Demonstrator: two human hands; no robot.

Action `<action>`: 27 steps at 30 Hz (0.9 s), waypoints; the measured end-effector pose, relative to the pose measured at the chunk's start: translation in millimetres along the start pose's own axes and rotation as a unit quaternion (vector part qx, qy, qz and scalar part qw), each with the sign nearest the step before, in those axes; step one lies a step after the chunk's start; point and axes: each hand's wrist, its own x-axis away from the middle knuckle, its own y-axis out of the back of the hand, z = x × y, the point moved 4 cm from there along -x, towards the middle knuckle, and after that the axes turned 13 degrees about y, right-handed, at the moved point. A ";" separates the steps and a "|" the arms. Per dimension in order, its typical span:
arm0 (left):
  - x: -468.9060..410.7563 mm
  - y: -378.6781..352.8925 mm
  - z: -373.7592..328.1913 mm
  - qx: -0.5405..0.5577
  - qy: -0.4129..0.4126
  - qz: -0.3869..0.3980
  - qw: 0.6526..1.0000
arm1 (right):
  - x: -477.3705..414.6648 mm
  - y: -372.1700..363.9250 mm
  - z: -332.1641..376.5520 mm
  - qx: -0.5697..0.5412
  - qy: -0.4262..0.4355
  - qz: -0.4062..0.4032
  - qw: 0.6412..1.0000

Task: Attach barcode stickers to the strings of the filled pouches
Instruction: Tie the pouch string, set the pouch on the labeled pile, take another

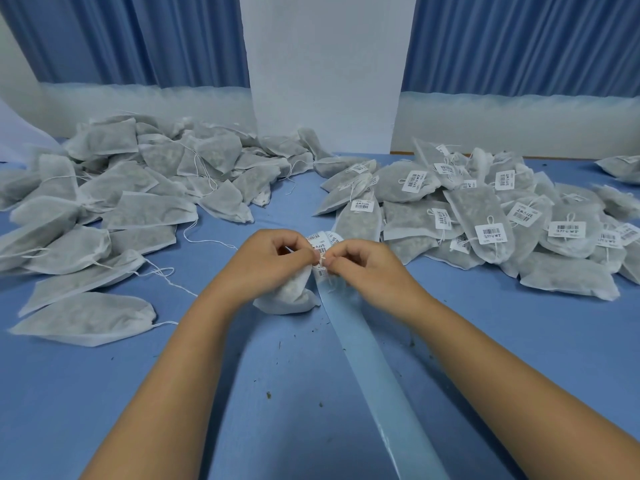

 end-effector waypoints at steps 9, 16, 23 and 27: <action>3.0 0.5 -2.7 0.037 -0.024 0.046 0.998 | -0.1 1.1 -2.9 -0.077 -0.041 -0.002 0.996; 3.5 -3.5 -1.1 0.058 0.021 0.077 0.995 | 0.1 5.7 5.2 -0.043 0.083 -0.054 0.994; 2.7 -2.3 1.1 0.078 0.046 0.066 0.994 | 2.1 3.5 4.1 -0.015 0.075 -0.069 0.995; 2.0 -2.5 2.1 0.070 0.044 0.059 0.995 | 3.1 4.7 7.1 -0.022 0.081 -0.065 0.994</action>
